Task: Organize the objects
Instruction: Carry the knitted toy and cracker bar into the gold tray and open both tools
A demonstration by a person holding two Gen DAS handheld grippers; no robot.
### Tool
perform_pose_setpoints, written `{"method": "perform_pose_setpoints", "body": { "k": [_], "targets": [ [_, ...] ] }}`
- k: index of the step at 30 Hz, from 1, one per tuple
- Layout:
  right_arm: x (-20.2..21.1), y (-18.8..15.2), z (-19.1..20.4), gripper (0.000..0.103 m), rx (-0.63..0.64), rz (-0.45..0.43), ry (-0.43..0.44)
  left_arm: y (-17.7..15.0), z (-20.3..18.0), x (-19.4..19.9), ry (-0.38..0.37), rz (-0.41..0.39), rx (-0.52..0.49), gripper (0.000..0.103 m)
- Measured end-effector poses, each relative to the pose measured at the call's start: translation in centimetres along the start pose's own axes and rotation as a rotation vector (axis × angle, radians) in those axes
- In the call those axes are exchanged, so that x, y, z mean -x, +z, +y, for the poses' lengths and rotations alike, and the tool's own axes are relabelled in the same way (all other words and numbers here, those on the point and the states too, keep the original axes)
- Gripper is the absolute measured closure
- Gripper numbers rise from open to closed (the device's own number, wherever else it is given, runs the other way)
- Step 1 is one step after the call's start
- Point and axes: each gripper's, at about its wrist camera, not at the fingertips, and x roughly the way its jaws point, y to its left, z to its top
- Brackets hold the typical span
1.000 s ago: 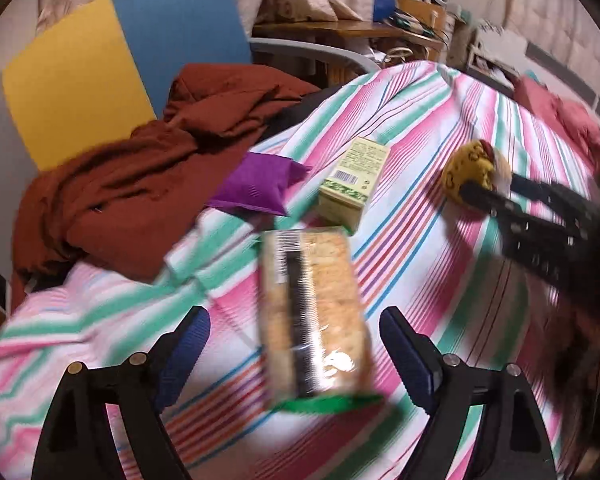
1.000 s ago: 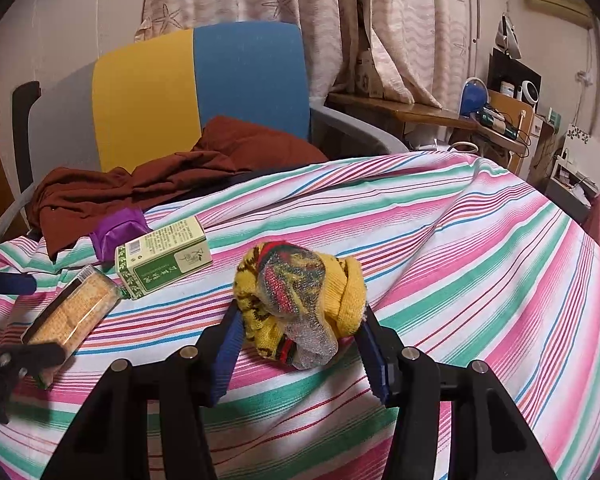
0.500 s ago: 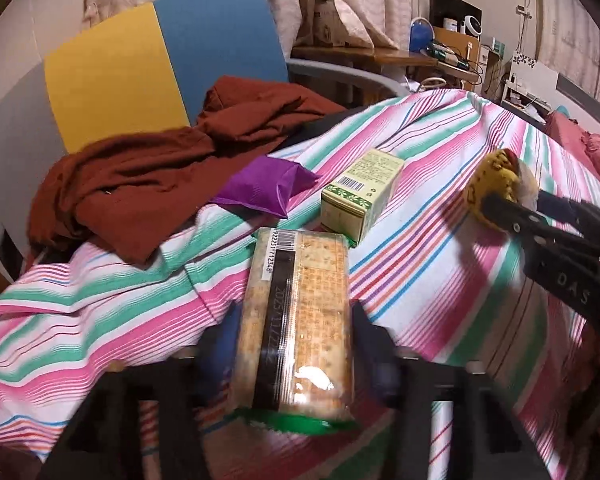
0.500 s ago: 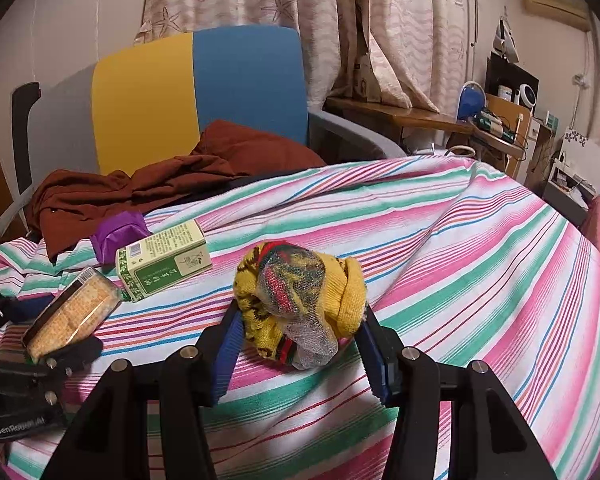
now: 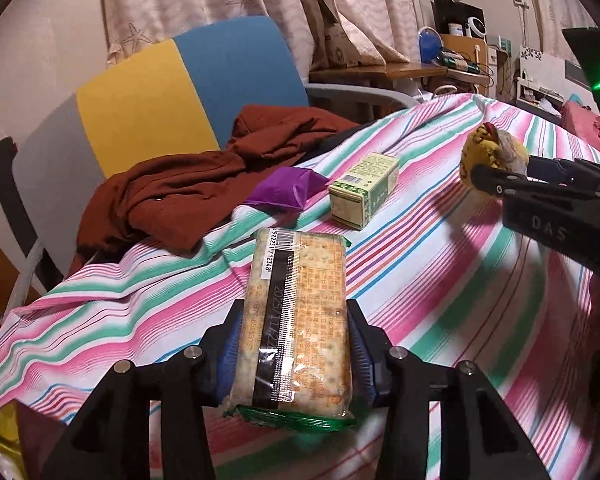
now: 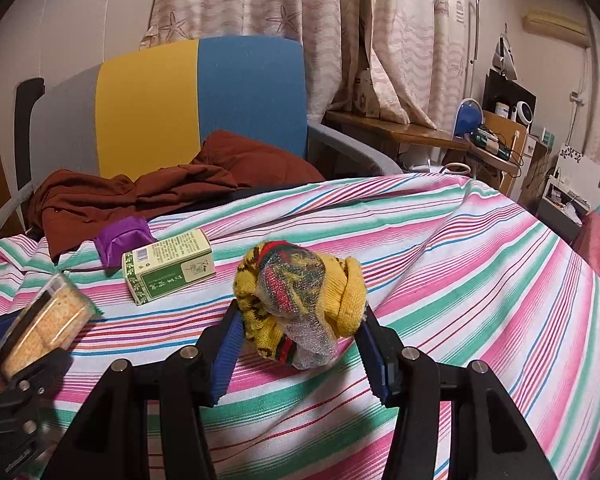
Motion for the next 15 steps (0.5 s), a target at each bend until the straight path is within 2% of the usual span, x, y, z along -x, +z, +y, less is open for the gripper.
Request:
{"method": "perform_pose_setpoints", "body": {
  "k": [15],
  "targets": [
    [1.6, -0.2, 0.6, 0.048, 0.028, -0.034, -0.028, -2.0, -0.3, 1.9, 0.014, -0.005, -0.019, 0.055]
  ]
}}
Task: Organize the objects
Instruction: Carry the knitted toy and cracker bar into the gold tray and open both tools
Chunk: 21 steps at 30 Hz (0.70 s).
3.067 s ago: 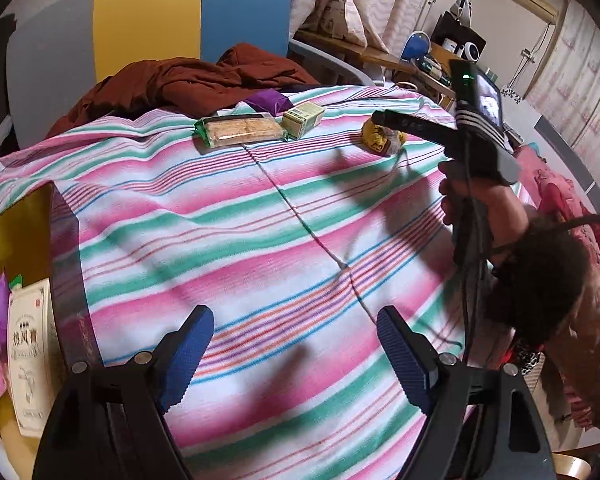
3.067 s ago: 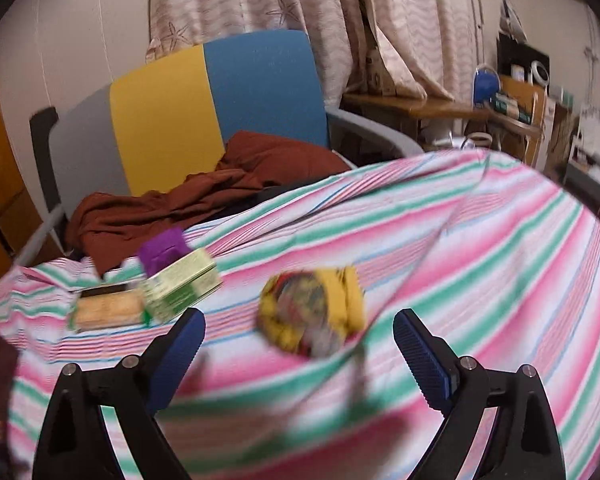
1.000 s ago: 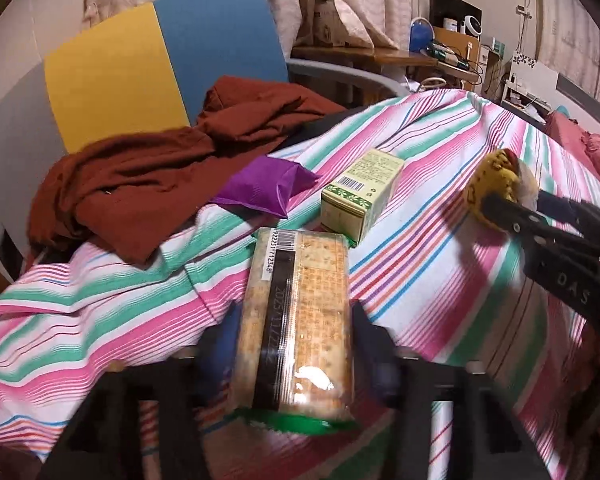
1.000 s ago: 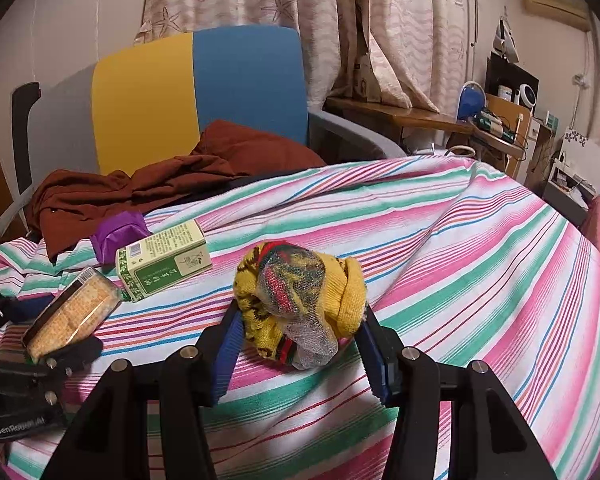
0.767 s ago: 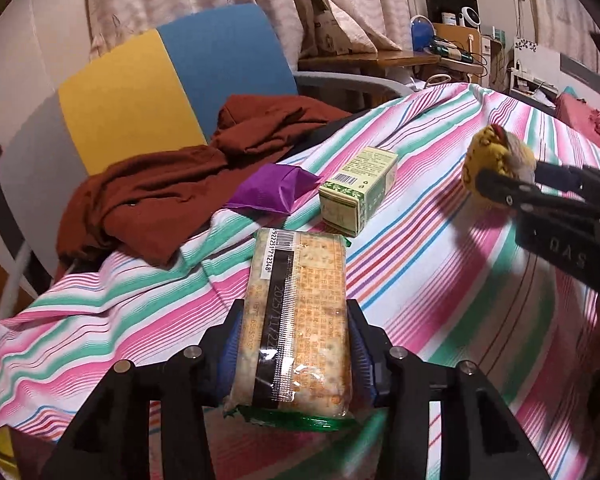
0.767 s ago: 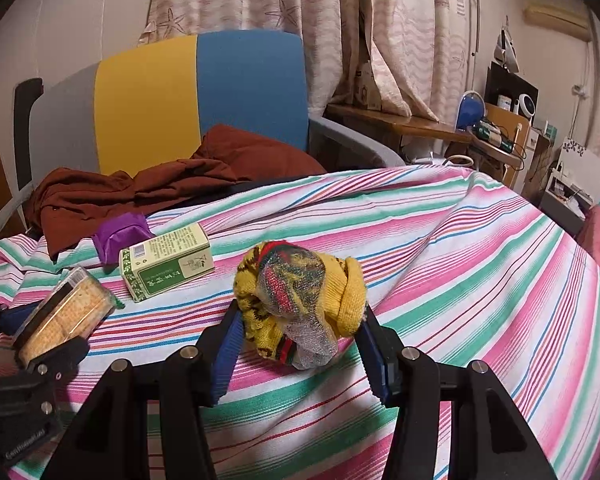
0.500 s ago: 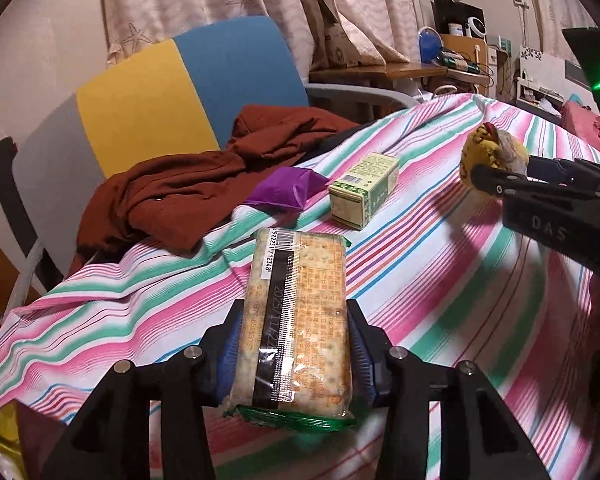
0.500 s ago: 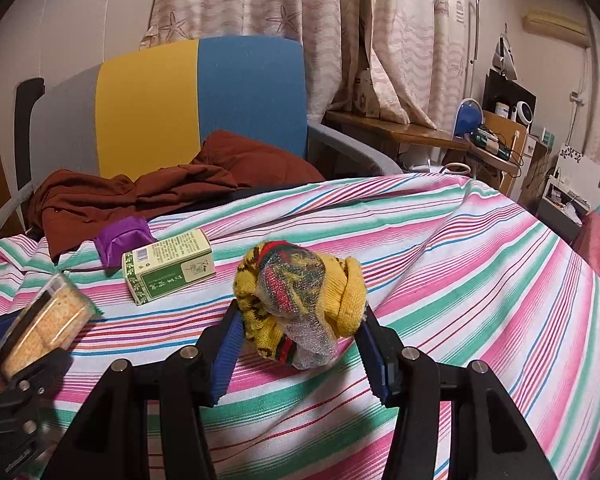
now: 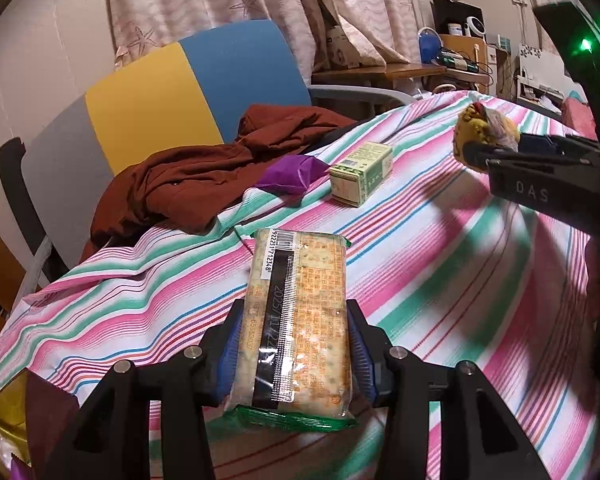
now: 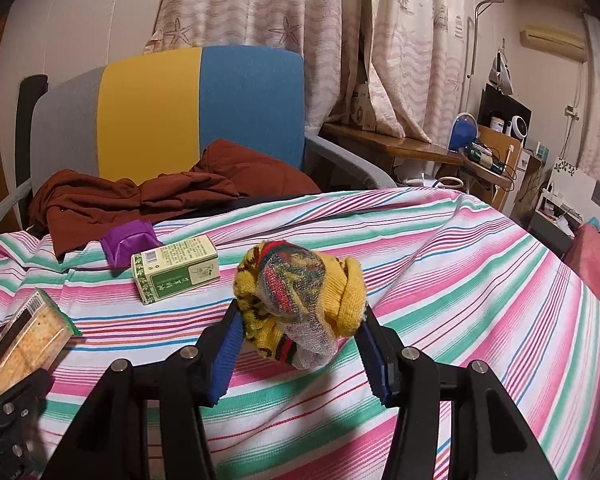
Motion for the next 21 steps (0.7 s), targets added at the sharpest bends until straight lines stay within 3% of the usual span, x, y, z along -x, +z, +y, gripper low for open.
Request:
{"method": "perform_pose_setpoints", "body": {
  "k": [8, 21],
  "targets": [
    [1.0, -0.5, -0.2, 0.048, -0.008, -0.001, -0.001, -0.5, -1.3, 1.3, -0.001, -0.031, -0.064, 0.055],
    [3.5, -1.6, 0.9, 0.048, 0.022, -0.012, -0.003, -1.8, -1.3, 3.0, -0.025, -0.031, -0.03, 0.055]
  ]
}}
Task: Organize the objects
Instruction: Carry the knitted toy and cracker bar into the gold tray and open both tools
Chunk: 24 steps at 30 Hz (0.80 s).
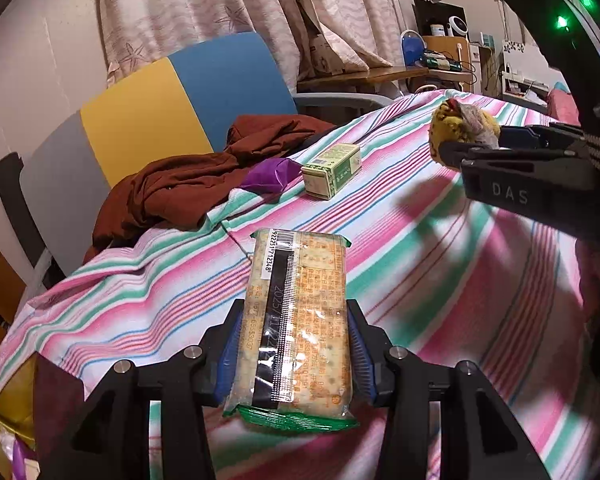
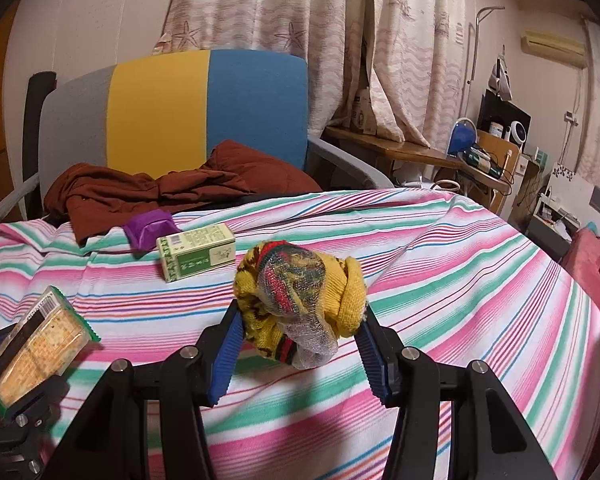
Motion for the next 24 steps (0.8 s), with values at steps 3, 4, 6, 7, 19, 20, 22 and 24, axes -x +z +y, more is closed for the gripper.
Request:
{"method": "perform_pose_setpoints", "body": {
  "k": [3, 4, 6, 7, 19, 20, 22, 24],
  "targets": [
    [0.7, -0.3, 0.5, 0.048, 0.015, -0.004, 0.001, -0.5, 0.3, 1.0, -0.029, -0.001, 0.042, 0.055],
    [1.0, -0.4, 0.6, 0.048, 0.02, -0.006, 0.001, -0.7, 0.3, 1.3, -0.04, -0.001, 0.056, 0.055],
    [1.5, -0.7, 0.8, 0.048, 0.024, -0.007, 0.002, -1.1, 0.4, 2.1, -0.065, -0.007, 0.072, 0.055],
    [1.8, -0.8, 0.9, 0.048, 0.026, -0.008, 0.004, -1.2, 0.4, 2.6, -0.074, -0.011, 0.078, 0.055],
    [7.2, -3.1, 3.2, 0.048, 0.079, -0.027, 0.071, -4.4, 2.0, 8.0, -0.165, -0.016, 0.15, 0.055],
    [7.6, -3.3, 3.3, 0.048, 0.071, -0.02, 0.08, -4.8, 2.4, 8.4, -0.165, -0.016, 0.158, 0.055],
    [8.5, -3.8, 3.5, 0.048, 0.05, -0.001, 0.104, -5.6, 3.4, 9.6, -0.159, -0.02, 0.177, 0.055],
    [9.4, -4.2, 3.8, 0.048, 0.031, 0.01, 0.13, -6.2, 4.4, 10.7, -0.155, -0.032, 0.205, 0.055]
  ]
}}
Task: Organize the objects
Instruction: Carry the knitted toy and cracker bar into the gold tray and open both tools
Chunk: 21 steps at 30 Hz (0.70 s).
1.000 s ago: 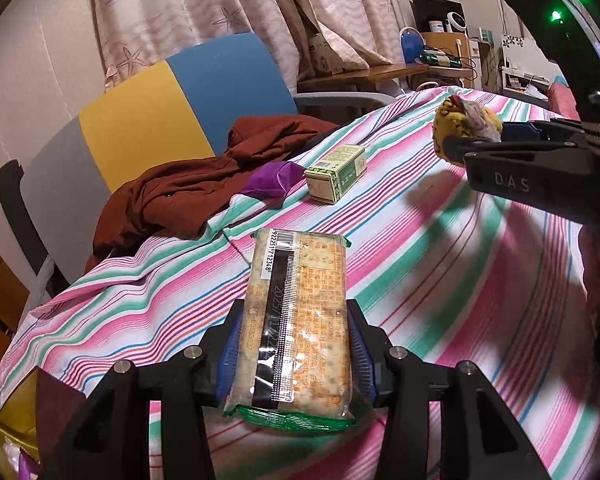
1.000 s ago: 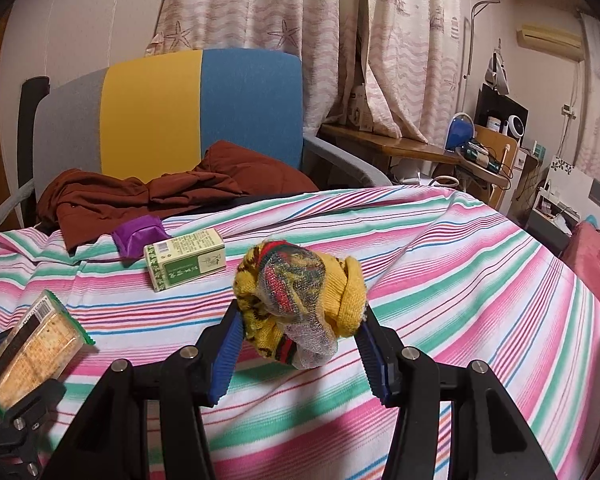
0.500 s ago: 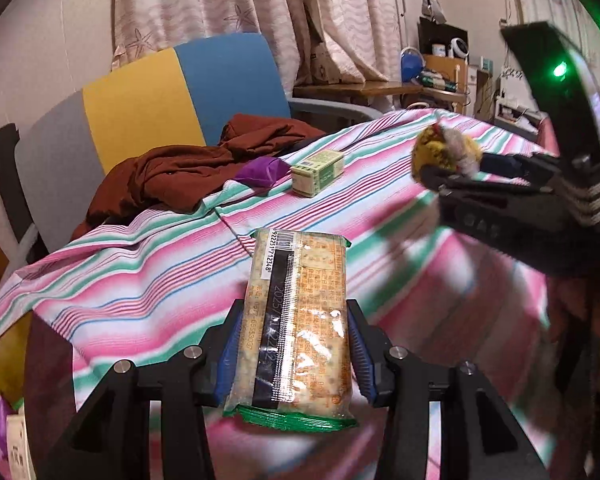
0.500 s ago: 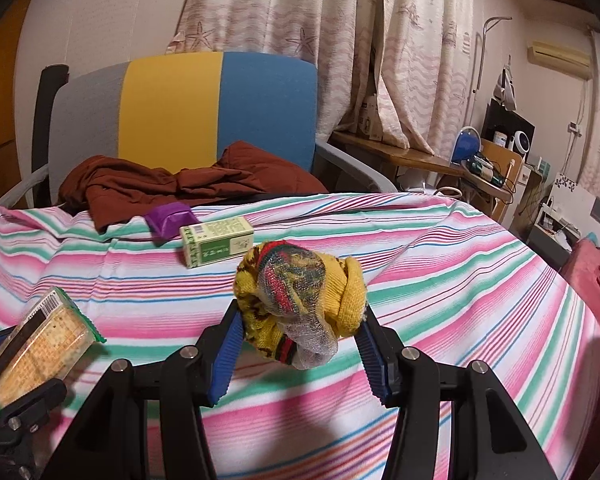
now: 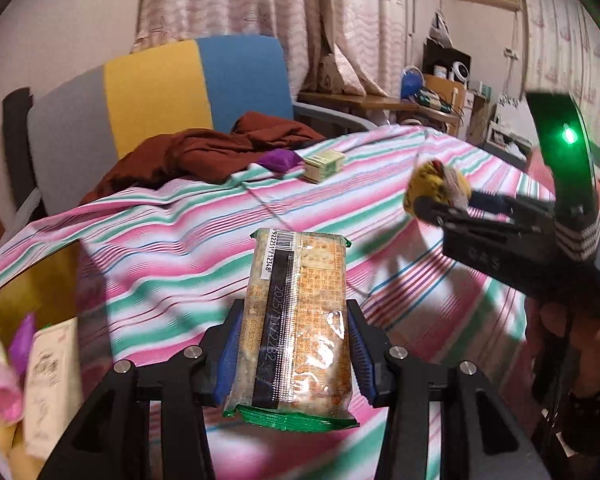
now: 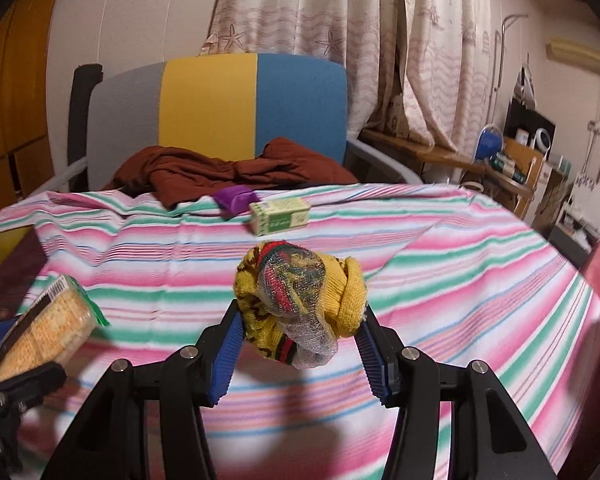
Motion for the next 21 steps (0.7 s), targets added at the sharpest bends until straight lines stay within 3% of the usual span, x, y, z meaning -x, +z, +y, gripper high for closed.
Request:
{"method": "perform_pose_setpoints", "body": {
  "k": [7, 21],
  "targets": [
    [2.9, -0.1, 3.1, 0.048, -0.04, 0.013, 0.115, -0.9, 3.5, 4.3, 0.017, -0.053, 0.093, 0.055],
    [5.5, 2.8, 17.1, 0.048, 0.11, 0.039, 0.468, -3.0, 15.7, 9.0, 0.171, -0.045, 0.308, 0.055]
  ]
}}
